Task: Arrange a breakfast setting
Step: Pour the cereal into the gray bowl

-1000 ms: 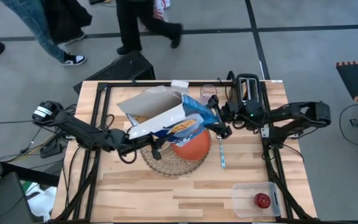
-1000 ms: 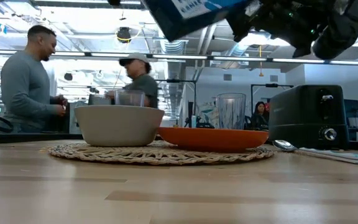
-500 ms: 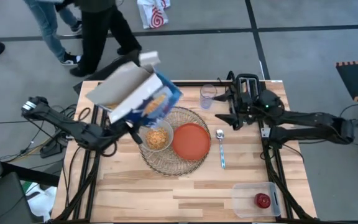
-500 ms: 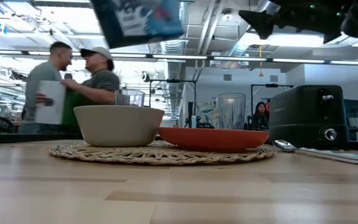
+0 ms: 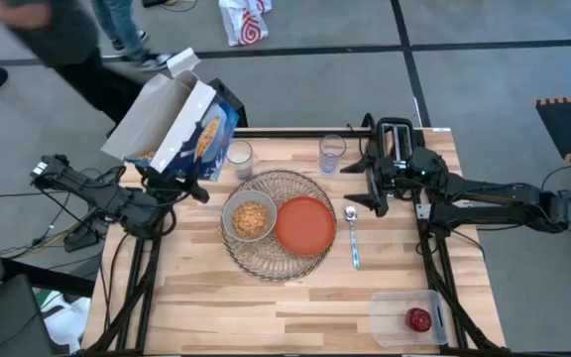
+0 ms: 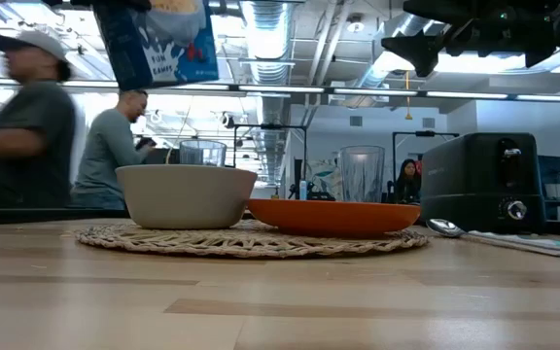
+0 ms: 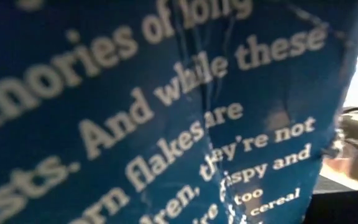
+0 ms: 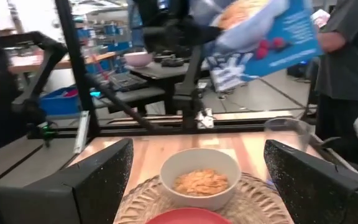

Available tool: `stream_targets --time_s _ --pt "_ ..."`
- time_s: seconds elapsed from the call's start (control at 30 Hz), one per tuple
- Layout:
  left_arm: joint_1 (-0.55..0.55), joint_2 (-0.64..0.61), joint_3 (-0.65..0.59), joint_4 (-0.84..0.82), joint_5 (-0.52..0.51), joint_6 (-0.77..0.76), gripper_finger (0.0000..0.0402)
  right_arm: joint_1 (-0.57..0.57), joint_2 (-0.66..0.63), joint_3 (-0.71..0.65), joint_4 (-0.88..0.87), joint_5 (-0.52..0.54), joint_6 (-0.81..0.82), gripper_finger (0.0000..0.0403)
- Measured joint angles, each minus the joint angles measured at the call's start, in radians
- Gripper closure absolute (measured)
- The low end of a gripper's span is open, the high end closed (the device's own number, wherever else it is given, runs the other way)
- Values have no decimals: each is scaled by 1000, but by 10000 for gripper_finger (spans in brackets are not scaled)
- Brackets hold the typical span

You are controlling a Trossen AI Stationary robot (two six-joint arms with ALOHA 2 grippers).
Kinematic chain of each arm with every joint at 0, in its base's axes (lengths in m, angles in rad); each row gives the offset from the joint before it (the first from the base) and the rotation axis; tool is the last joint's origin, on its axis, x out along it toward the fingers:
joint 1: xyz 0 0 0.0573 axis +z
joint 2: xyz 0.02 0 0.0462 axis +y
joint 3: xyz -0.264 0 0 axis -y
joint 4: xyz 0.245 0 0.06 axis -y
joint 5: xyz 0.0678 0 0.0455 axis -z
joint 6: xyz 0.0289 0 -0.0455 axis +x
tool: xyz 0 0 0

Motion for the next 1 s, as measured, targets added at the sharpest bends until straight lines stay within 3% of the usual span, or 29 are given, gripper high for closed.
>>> stream_targets --time_s 0.23,0.37,0.5,0.7,1.0 --pt "127 -4 0 -233 34 -178 213 90 17 0 -9 1 -9 14" --pt "229 -4 0 -357 162 -311 213 137 19 0 -22 2 -10 14" --pt "355 -1 0 -581 318 -511 213 179 19 0 -34 2 -24 14" --pt "477 2 0 -916 442 -858 213 226 19 0 -31 3 -40 14" --pt "486 54 -106 -894 521 -974 213 273 19 0 -26 51 -78 14"
